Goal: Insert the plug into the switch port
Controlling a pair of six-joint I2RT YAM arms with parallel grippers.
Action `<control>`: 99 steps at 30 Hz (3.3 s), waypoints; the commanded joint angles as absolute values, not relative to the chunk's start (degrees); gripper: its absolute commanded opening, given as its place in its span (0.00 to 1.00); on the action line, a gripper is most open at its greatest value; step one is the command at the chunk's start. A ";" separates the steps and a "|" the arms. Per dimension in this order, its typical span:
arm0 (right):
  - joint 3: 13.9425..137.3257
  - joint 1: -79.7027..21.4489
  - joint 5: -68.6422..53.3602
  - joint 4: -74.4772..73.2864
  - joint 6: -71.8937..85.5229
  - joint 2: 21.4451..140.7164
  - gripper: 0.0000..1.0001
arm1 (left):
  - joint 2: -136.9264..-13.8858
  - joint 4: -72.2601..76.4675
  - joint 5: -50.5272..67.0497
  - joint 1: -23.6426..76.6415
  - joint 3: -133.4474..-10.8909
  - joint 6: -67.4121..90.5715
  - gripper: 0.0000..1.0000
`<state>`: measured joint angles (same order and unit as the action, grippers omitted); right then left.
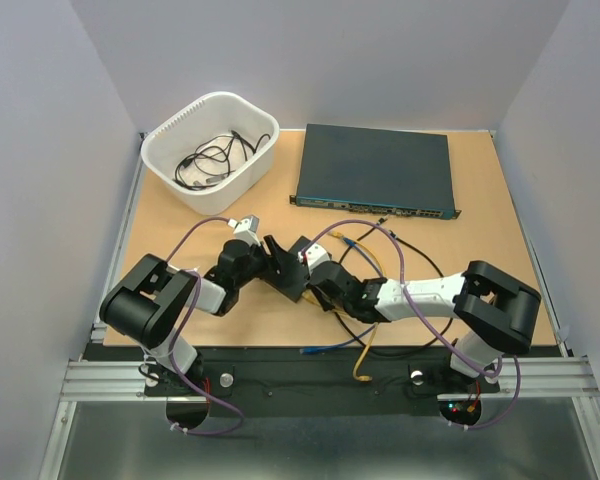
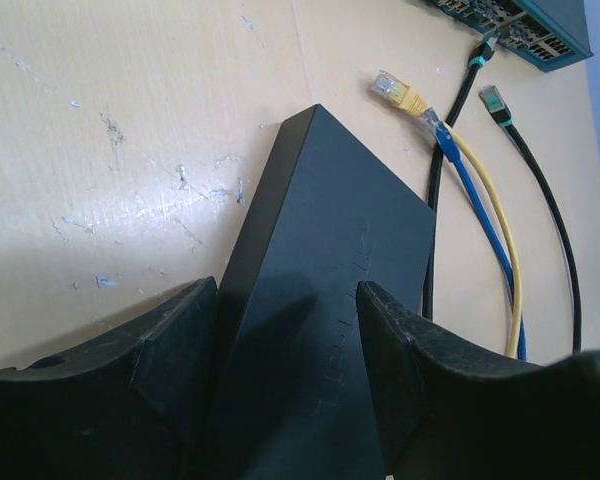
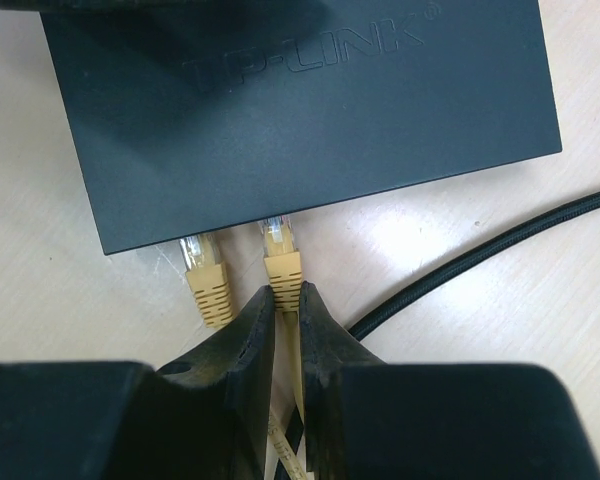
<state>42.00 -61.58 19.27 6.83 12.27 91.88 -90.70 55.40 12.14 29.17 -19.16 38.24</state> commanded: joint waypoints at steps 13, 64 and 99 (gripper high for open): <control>61.23 -61.88 16.00 16.35 4.84 99.84 0.01 | -94.65 53.44 16.35 39.81 -12.30 44.38 0.67; 68.99 -62.05 8.88 17.40 13.88 112.32 0.01 | -62.14 10.19 0.53 28.21 -25.14 34.63 0.99; 65.04 -65.57 25.20 11.61 15.12 104.35 0.54 | -74.71 15.03 -1.67 21.53 -32.26 31.55 0.99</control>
